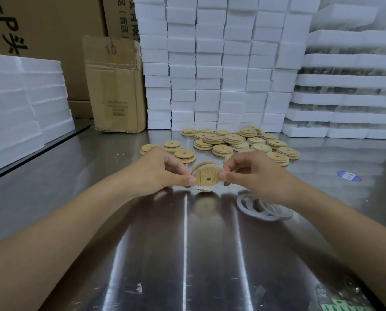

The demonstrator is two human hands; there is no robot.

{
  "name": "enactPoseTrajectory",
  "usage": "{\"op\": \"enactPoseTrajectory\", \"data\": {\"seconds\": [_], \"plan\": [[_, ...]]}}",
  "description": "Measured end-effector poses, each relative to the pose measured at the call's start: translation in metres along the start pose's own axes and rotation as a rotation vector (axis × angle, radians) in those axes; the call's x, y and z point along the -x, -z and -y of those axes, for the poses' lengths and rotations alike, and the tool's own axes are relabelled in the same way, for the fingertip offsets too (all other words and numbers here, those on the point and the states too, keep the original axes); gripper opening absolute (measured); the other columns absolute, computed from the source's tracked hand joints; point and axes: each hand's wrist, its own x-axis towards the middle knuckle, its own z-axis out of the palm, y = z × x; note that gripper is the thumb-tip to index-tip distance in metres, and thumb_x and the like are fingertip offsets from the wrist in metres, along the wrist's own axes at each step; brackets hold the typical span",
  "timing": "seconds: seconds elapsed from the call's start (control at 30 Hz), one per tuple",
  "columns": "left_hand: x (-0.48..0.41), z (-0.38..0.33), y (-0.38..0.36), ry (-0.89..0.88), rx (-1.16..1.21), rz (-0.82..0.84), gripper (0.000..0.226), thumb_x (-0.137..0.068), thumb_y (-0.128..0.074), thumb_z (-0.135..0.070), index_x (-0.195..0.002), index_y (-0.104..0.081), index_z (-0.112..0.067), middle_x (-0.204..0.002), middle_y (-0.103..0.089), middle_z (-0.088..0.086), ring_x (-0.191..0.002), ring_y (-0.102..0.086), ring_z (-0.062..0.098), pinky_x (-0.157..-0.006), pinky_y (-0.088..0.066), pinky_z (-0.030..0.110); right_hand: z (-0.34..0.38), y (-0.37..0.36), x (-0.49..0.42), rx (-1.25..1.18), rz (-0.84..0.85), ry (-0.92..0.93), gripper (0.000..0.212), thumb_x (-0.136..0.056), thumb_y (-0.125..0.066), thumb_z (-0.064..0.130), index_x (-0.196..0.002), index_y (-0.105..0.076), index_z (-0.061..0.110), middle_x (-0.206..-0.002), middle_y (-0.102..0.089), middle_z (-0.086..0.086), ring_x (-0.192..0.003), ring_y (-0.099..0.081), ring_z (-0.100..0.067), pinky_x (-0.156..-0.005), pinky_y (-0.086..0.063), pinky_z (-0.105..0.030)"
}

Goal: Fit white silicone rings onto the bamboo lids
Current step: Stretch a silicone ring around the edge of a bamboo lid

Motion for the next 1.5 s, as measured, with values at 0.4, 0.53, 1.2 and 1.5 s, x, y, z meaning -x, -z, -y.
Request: {"op": "enactPoseTrajectory", "data": {"seconds": [0.4, 0.53, 1.2, 1.5], "plan": [[0.001, 0.004, -0.015, -0.050, -0.105, -0.038, 0.010, -0.086, -0.090, -0.021, -0.083, -0.086, -0.012, -0.079, -0.081, -0.004, -0.075, -0.070, 0.001, -0.069, -0.053, 0.016, -0.009, -0.008, -0.003, 0.019, -0.051, 0.003, 0.016, -0.099, -0.073, 0.025, -0.091, -0.070, 0.012, -0.087, -0.077, -0.005, -0.082, -0.078, -0.016, -0.083, -0.058, -0.054], [0.000, 0.006, -0.020, -0.011, -0.081, -0.104, 0.007, -0.086, -0.090, -0.024, -0.085, -0.088, -0.018, -0.079, -0.082, -0.004, -0.070, -0.065, -0.002, -0.070, -0.050, 0.016, -0.016, -0.007, -0.005, -0.048, -0.056, 0.001, 0.015, -0.100, -0.072, 0.021, -0.091, -0.070, 0.009, -0.085, -0.077, -0.010, -0.085, -0.077, -0.021, -0.074, -0.053, -0.035], [-0.002, 0.005, -0.031, 0.015, -0.073, -0.084, 0.011, -0.082, -0.092, -0.036, -0.074, -0.086, -0.029, -0.078, -0.080, -0.012, -0.079, -0.071, 0.003, -0.078, -0.053, 0.020, -0.018, -0.011, -0.006, -0.122, -0.130, -0.024, 0.013, -0.100, -0.072, 0.017, -0.093, -0.073, 0.007, -0.084, -0.079, -0.008, -0.081, -0.077, -0.020, -0.077, -0.062, -0.026], [0.001, 0.003, -0.029, 0.014, 0.005, -0.112, 0.016, -0.077, -0.097, -0.028, -0.077, -0.084, -0.019, -0.078, -0.082, -0.002, -0.083, -0.077, 0.018, -0.091, -0.060, 0.042, -0.013, -0.013, -0.004, -0.135, -0.171, -0.015, 0.014, -0.100, -0.071, 0.019, -0.095, -0.072, 0.006, -0.087, -0.079, -0.007, -0.084, -0.078, -0.018, -0.082, -0.059, -0.034]]}}
